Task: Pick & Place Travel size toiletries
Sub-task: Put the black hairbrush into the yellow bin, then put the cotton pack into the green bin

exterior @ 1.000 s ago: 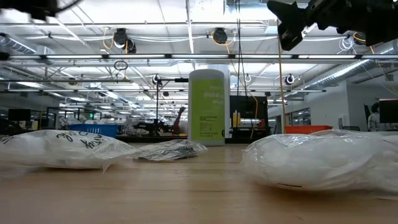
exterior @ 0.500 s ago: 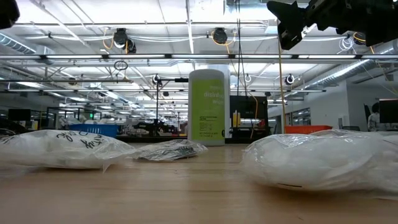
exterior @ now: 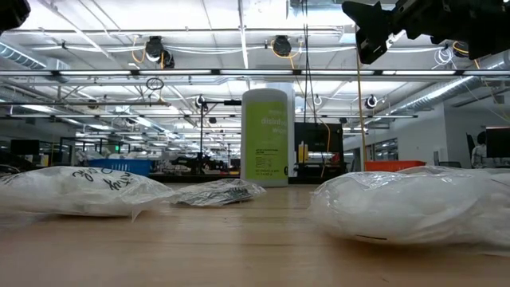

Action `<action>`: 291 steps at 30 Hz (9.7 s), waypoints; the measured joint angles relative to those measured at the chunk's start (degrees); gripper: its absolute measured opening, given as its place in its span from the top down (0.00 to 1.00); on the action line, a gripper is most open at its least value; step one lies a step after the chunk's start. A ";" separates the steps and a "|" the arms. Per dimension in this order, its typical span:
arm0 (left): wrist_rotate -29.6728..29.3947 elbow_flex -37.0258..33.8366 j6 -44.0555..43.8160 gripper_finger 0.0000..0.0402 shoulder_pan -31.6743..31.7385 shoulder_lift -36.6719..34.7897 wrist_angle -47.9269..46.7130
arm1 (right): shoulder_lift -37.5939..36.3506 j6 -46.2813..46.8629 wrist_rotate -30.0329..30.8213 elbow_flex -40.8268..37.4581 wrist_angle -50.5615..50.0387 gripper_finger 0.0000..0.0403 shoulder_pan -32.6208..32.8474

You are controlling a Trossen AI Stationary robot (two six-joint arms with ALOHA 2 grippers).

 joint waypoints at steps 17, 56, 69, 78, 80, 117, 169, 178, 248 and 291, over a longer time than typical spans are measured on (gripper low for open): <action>-3.84 0.00 10.29 0.43 0.66 -0.52 6.79 | 0.00 0.00 -0.02 0.00 -0.39 0.48 0.00; -14.34 32.82 95.63 0.61 52.41 38.56 2.44 | 0.00 1.57 -0.02 -0.02 -0.38 0.48 0.00; -13.15 34.95 95.17 0.57 56.57 49.22 3.67 | 0.00 1.57 0.00 -0.02 -0.41 0.48 0.00; -13.29 35.06 95.90 0.65 56.65 50.33 3.77 | 0.01 1.60 -0.01 -0.02 -0.39 0.48 0.00; -12.91 34.98 95.68 0.71 56.65 50.25 3.58 | 0.01 1.60 0.00 -0.02 -0.39 0.48 0.00; -3.08 34.84 58.43 1.00 22.45 14.44 -28.06 | 0.02 1.14 -0.22 -0.02 -1.62 0.48 0.00; -36.64 34.84 50.82 0.66 15.49 18.95 -20.53 | 0.00 2.19 5.97 0.08 -4.38 0.48 4.21; -8.49 34.85 108.21 0.77 29.48 22.06 10.80 | 4.69 9.76 27.89 16.32 -45.11 0.48 16.65; -2.82 2.54 111.55 0.91 63.56 25.66 57.30 | 1.42 100.32 2.74 29.35 -84.80 1.00 50.67; -2.76 2.55 110.16 0.91 63.56 25.66 56.83 | 20.44 17.65 20.44 32.92 -44.62 0.37 22.82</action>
